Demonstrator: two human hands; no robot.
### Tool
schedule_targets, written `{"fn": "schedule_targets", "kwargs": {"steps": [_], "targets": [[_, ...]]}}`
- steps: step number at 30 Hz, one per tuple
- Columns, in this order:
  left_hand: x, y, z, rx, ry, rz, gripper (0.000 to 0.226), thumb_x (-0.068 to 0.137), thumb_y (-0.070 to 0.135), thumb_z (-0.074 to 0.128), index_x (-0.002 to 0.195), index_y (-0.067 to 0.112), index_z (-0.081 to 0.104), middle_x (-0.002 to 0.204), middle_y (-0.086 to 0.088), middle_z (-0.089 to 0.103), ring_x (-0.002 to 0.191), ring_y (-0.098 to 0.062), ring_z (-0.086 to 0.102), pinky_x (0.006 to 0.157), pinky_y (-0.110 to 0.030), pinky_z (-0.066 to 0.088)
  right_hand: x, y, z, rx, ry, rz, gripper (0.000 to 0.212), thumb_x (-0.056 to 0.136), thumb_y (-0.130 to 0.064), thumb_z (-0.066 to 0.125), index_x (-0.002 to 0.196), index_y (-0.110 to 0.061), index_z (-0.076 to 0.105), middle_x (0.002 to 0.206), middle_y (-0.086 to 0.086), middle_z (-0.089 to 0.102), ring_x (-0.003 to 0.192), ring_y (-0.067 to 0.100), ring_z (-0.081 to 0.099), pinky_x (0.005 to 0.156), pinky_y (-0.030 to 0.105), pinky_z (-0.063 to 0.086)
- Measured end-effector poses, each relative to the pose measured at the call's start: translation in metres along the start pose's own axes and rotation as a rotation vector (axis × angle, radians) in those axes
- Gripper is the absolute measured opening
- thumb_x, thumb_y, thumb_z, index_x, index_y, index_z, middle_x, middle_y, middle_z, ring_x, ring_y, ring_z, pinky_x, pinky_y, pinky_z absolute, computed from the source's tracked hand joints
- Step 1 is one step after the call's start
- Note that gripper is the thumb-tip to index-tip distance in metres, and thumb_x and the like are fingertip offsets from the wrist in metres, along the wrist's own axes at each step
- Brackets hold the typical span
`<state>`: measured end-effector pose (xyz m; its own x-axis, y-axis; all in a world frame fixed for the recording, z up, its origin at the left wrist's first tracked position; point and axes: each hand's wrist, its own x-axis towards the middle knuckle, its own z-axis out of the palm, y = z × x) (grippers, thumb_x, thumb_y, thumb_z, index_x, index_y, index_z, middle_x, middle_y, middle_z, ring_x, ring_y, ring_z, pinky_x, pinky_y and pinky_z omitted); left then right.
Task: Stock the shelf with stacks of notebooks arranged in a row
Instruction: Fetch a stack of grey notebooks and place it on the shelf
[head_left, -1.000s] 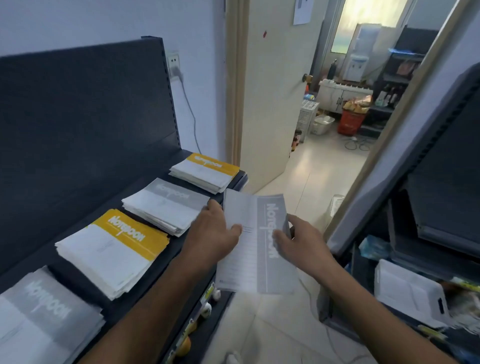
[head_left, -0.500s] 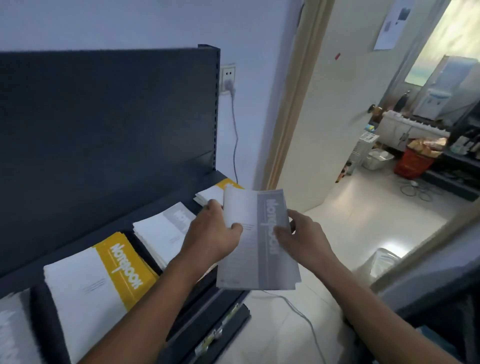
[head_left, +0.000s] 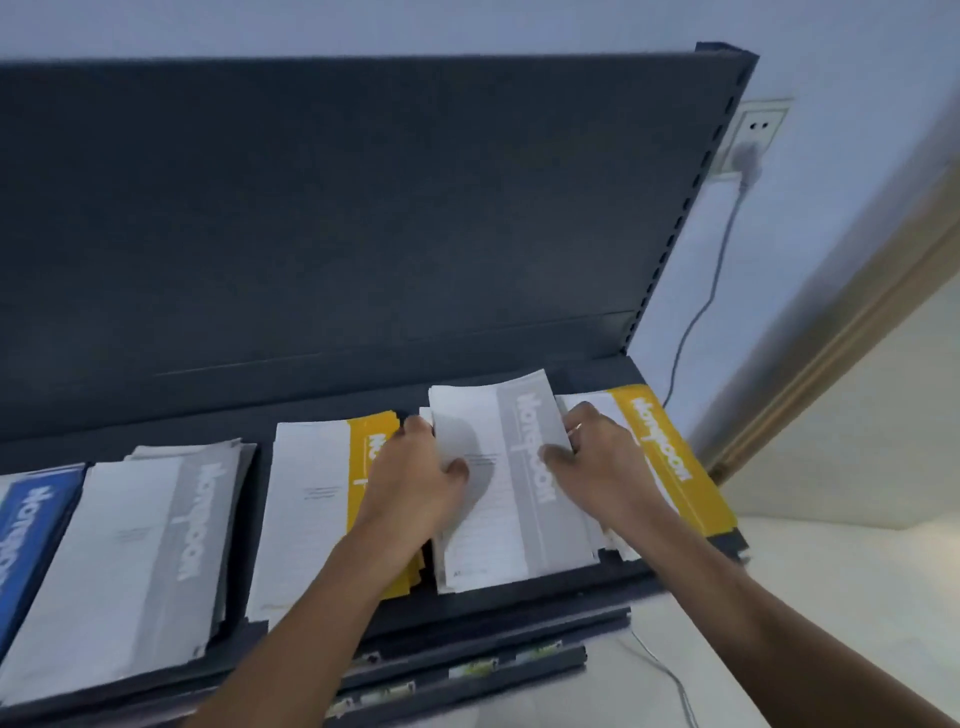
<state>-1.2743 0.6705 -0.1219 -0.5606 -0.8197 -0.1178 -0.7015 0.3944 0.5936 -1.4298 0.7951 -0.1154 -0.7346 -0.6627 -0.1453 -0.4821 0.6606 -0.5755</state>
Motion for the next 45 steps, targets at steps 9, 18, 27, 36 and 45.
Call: {"fn": "schedule_targets", "kwargs": {"steps": [9,18,27,36,45], "targets": [[-0.002,-0.001,0.013,0.138,0.065,-0.067,0.03,0.093,0.026,0.063,0.115,0.008,0.053,0.107,-0.004,0.054,0.089,-0.019,0.054,0.068,-0.028,0.044,0.021,0.003,0.022,-0.157,-0.08,-0.095,0.021,0.091,-0.03,0.061,0.093,-0.012,0.049,0.092,0.004,0.06,0.082,0.03,0.063,0.066,0.036,0.05],[-0.01,-0.002,0.025,0.231,0.121,-0.085,0.042,0.095,0.029,0.061,0.128,0.006,0.05,0.123,-0.011,0.053,0.106,-0.025,0.059,0.082,-0.03,0.052,0.018,0.012,0.026,-0.227,-0.046,-0.214,0.023,0.091,-0.031,0.063,0.087,-0.013,0.049,0.089,0.002,0.056,0.079,0.023,0.056,0.062,0.031,0.041],[-0.021,-0.002,0.023,0.198,0.212,-0.041,0.047,0.096,0.031,0.059,0.136,0.011,0.044,0.123,-0.005,0.055,0.101,-0.022,0.061,0.079,-0.029,0.051,0.026,0.013,0.022,-0.192,-0.012,-0.346,0.039,0.096,-0.04,0.061,0.125,-0.015,0.056,0.118,0.003,0.059,0.1,0.025,0.063,0.075,0.034,0.051],[-0.045,-0.021,0.001,0.149,0.254,-0.024,0.04,0.096,0.03,0.059,0.133,0.018,0.05,0.118,0.002,0.058,0.089,-0.012,0.062,0.078,-0.033,0.056,0.008,-0.014,0.039,-0.176,-0.074,-0.52,0.034,0.098,-0.033,0.055,0.13,-0.02,0.057,0.117,-0.001,0.062,0.102,0.017,0.064,0.076,0.034,0.057],[-0.088,-0.075,-0.062,0.119,0.362,-0.134,0.036,0.096,0.024,0.06,0.13,0.014,0.053,0.118,0.001,0.059,0.095,-0.012,0.062,0.083,-0.025,0.051,-0.019,-0.095,0.086,-0.216,-0.168,-0.721,0.03,0.099,-0.031,0.05,0.127,-0.02,0.057,0.124,-0.001,0.056,0.114,0.022,0.056,0.079,0.036,0.052]]}}
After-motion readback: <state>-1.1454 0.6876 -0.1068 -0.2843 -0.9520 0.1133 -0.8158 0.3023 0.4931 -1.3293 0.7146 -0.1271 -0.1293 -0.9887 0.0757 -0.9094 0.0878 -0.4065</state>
